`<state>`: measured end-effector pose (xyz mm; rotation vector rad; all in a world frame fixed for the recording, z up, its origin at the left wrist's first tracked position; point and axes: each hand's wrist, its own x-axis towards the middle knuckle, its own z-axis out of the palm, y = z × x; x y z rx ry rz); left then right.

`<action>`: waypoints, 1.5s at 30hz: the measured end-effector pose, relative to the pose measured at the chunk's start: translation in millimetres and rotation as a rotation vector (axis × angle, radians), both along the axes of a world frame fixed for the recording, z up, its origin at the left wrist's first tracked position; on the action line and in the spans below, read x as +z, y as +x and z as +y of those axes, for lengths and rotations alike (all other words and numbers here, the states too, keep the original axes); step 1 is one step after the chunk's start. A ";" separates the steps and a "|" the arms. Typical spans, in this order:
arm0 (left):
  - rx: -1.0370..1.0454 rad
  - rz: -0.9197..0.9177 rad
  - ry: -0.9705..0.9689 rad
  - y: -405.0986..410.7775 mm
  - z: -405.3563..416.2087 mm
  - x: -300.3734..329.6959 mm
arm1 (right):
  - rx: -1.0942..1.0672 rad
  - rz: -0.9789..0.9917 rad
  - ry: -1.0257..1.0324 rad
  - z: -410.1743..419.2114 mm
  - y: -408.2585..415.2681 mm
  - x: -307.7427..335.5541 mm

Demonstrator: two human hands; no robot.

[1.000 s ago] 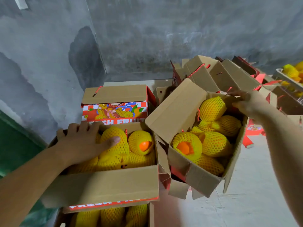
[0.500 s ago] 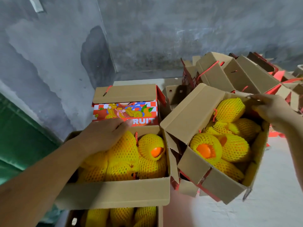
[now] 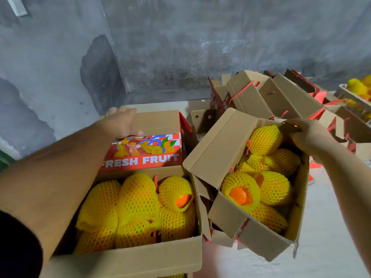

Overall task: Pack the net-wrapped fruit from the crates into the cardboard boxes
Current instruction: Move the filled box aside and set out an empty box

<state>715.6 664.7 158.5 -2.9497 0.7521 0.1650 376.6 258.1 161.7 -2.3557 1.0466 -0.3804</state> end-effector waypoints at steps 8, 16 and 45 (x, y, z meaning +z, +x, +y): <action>-0.114 0.137 -0.133 3.9 5.0 10.7 | 0.015 -0.001 -0.017 6.5 5.9 2.2; -0.266 -0.018 -0.238 -23.9 19.7 25.6 | 0.018 0.010 -0.011 10.5 7.1 4.3; -0.441 0.420 -0.346 -107.1 63.6 17.5 | 0.015 0.051 -0.061 7.9 4.3 3.7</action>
